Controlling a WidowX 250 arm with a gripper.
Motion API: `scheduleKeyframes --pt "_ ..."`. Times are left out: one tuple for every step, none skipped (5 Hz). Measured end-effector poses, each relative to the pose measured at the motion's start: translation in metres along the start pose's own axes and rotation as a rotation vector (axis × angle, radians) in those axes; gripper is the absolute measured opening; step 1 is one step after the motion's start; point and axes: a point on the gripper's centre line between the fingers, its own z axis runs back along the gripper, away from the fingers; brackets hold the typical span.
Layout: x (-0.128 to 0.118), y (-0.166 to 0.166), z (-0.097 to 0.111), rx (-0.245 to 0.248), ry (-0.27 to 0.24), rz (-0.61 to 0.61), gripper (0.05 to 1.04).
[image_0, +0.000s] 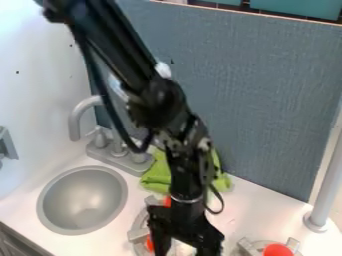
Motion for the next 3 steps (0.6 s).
scheduleKeyframes --pt "-0.009 0.017 0.026 0.017 -0.059 0.014 1.001" --pt "-0.007 0.043 0.052 0.075 -0.099 0.05 1.001" --pt "-0.004 0.06 0.068 0.077 -0.127 0.075 1.001"
